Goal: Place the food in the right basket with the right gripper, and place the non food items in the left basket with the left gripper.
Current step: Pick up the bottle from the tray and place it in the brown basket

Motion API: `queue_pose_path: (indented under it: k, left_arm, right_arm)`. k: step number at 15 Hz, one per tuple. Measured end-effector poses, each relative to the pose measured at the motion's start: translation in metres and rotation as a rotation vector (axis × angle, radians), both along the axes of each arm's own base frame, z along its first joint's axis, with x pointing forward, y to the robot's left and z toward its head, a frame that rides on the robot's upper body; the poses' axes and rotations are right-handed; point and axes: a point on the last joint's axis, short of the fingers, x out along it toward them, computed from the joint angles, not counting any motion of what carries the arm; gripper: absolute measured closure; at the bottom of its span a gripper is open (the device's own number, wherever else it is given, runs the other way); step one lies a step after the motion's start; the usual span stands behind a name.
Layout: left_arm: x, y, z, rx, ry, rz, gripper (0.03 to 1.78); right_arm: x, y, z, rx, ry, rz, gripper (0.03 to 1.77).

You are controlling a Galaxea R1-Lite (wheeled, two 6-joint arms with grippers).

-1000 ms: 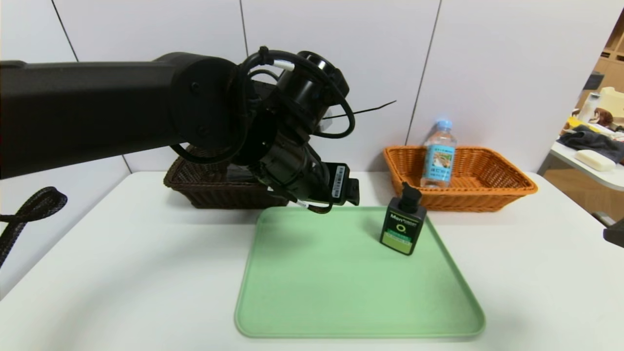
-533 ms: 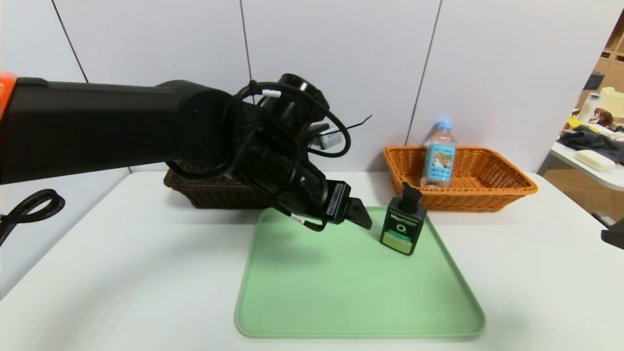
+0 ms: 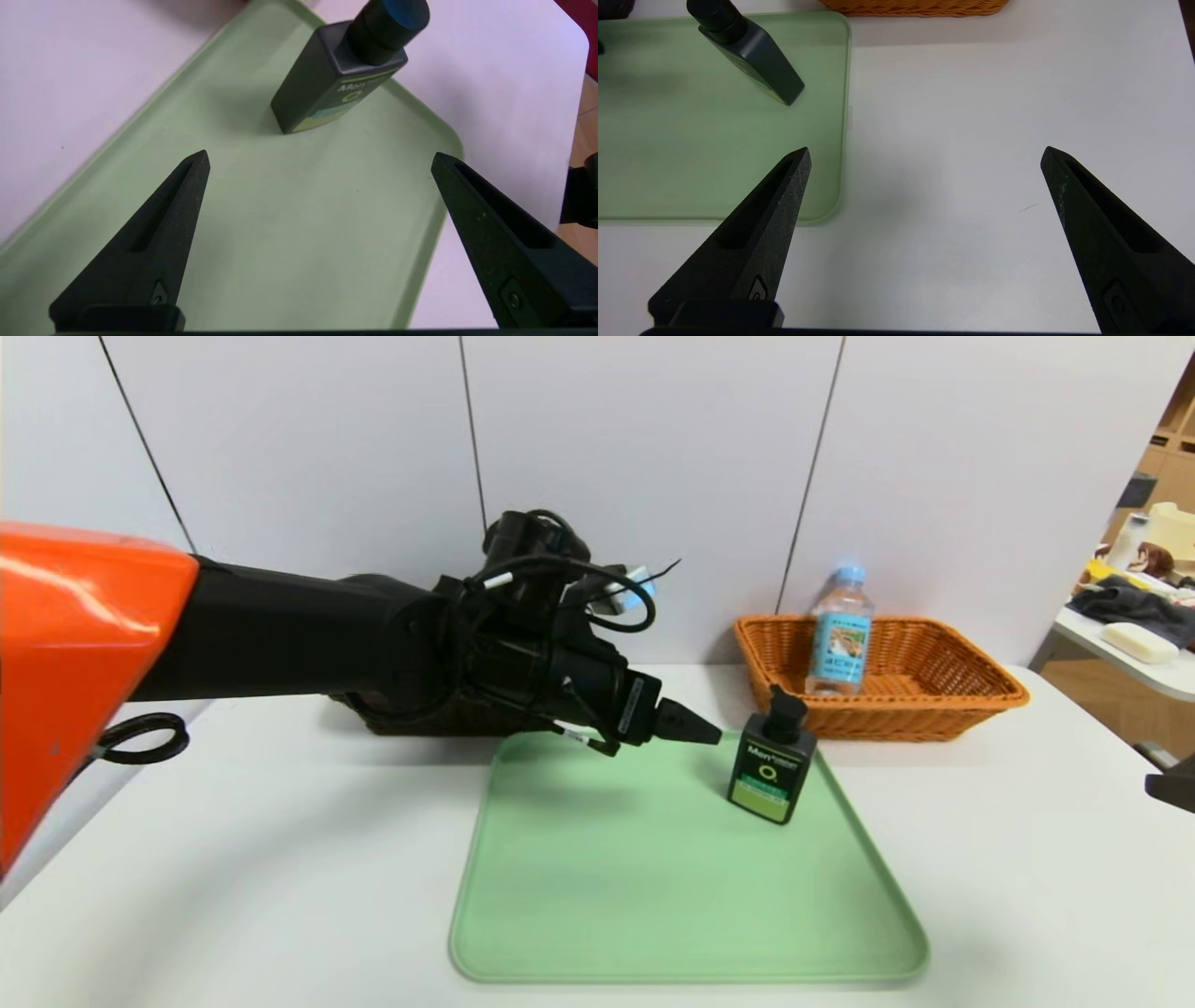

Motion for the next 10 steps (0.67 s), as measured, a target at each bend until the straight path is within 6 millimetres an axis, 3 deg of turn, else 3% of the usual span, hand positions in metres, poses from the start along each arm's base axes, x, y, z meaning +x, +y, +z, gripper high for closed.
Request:
queue_pose_path:
  k: [6,10]
  left_arm:
    - [0.019,-0.016,-0.029,-0.027,-0.03,-0.015,0.12]
    - [0.018,-0.026,-0.04,-0.022,-0.008,-0.026,0.12]
  right_arm:
    - [0.003,0.0,-0.004,0.008,0.02,-0.005,0.1]
    - [0.006,0.001,-0.008,0.006,0.043,-0.005,0.1]
